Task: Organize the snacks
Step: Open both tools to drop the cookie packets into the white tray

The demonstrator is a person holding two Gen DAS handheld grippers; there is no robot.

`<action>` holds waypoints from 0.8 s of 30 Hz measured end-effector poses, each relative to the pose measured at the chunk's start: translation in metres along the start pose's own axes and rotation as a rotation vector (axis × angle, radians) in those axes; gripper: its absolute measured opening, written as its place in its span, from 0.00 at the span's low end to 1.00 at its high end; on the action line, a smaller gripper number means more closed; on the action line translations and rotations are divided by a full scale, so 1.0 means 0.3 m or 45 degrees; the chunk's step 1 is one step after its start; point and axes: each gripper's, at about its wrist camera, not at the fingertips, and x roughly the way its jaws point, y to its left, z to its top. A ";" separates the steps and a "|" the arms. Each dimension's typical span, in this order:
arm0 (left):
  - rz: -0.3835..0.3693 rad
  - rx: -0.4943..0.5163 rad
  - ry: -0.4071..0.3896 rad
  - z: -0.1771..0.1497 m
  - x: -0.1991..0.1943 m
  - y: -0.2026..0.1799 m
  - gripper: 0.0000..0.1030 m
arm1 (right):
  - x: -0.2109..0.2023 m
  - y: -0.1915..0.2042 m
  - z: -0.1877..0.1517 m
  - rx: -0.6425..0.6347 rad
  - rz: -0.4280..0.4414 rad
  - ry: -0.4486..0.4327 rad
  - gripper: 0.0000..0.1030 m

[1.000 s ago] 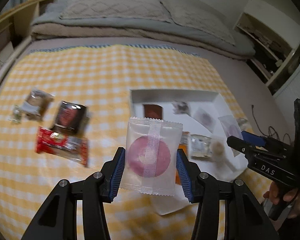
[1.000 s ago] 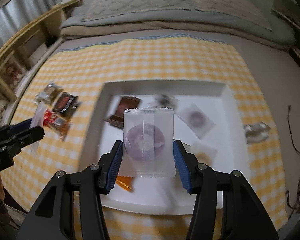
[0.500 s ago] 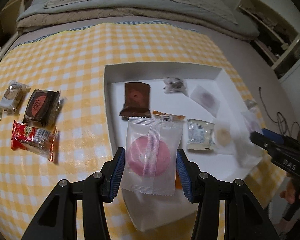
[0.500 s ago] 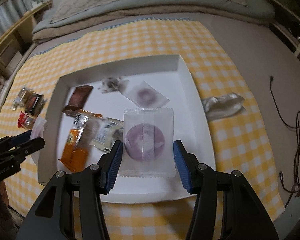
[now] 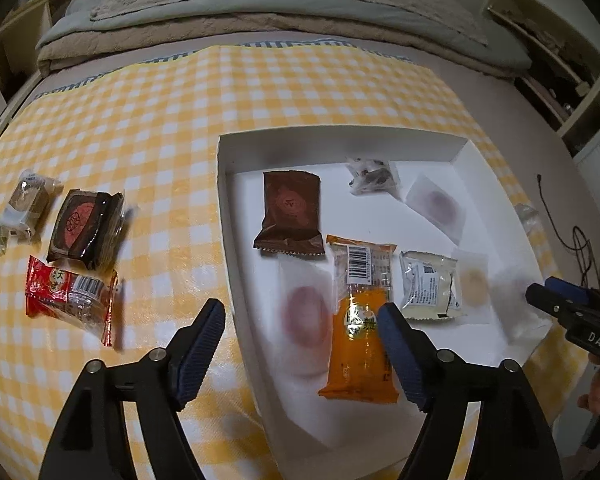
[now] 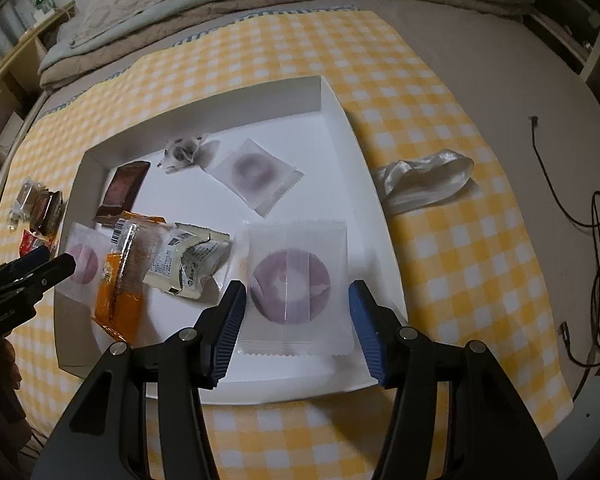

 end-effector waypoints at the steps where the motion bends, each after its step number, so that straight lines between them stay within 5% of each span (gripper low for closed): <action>1: -0.001 0.004 0.001 -0.002 -0.005 0.002 0.76 | 0.001 -0.001 -0.002 0.001 0.000 0.005 0.56; 5: -0.005 0.012 0.003 -0.009 -0.024 0.009 0.78 | 0.009 -0.007 -0.012 0.005 -0.005 0.035 0.74; 24: -0.042 0.006 -0.072 -0.053 -0.212 0.059 0.93 | -0.120 0.063 -0.018 -0.019 0.016 -0.083 0.93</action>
